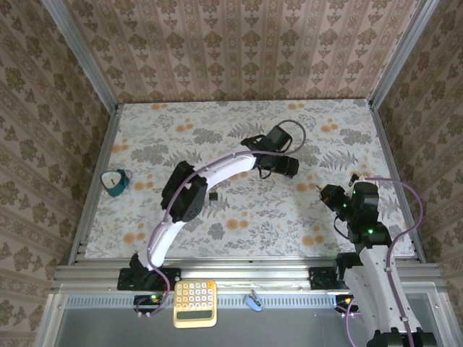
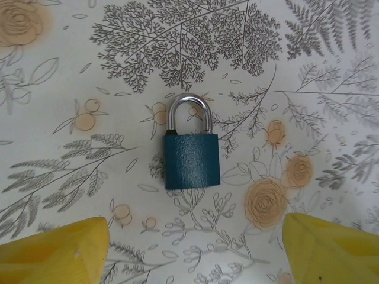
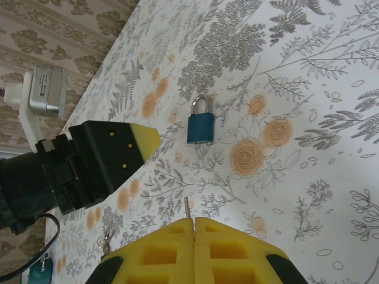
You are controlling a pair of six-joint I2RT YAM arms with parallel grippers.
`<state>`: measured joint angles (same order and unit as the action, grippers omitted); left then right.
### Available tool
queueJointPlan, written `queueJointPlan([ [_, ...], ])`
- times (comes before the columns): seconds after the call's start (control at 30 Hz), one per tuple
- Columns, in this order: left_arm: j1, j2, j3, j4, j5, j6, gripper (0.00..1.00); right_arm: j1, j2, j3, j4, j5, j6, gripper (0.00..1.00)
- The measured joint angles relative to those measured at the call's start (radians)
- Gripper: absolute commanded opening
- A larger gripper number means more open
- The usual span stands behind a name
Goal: Unlock with the key
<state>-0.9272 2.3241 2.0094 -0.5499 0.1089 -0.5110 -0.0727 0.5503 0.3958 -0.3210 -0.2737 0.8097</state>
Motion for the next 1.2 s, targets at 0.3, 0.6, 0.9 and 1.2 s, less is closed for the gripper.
queueJointPlan([
  [0.3,-0.034,0.159,0.196,-0.079,-0.146,0.045,0.76,-0.009,-0.004,-0.016,-0.001,-0.003,0.0,0.0],
  [0.6,-0.056,0.29,0.368,-0.135,-0.236,0.064,0.73,-0.009,-0.008,-0.025,-0.001,-0.004,0.0,0.0],
  [0.9,-0.073,0.351,0.458,-0.192,-0.291,0.081,0.51,-0.01,-0.008,-0.025,-0.002,-0.004,-0.003,0.0],
  [1.2,-0.07,0.334,0.422,-0.198,-0.315,0.085,0.4,-0.013,-0.008,-0.025,-0.001,-0.007,-0.003,0.0],
])
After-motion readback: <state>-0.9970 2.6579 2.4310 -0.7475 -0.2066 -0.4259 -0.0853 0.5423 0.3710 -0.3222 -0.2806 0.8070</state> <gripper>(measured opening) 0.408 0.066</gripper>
